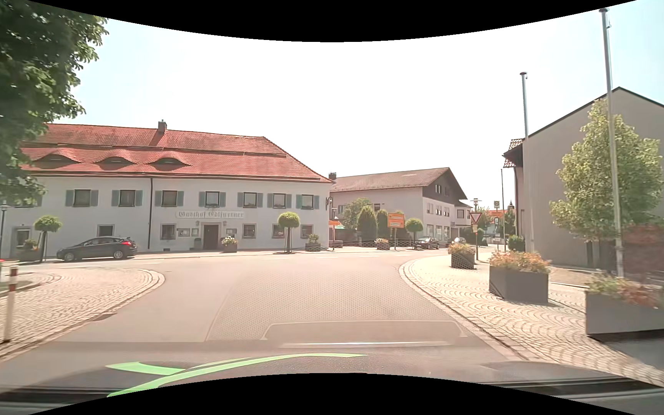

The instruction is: Follow the waypoints while adhering to traffic rules and regulations

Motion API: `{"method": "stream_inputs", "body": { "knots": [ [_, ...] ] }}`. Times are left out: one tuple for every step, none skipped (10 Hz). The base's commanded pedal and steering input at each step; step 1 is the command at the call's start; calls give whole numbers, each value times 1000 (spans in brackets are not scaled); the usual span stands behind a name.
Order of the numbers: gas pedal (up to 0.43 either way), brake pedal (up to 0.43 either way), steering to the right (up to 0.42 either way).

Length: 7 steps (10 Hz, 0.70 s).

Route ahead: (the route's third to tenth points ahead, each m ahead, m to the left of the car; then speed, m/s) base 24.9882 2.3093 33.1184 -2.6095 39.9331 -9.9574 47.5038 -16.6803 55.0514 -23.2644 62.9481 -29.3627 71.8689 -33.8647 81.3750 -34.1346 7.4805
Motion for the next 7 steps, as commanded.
{"method": "stream_inputs", "body": {
  "knots": [
    [0,201,12],
    [0,201,14],
    [0,201,16],
    [0,207,18],
    [0,207,20],
    [0,207,23],
    [0,207,28]
  ]
}}
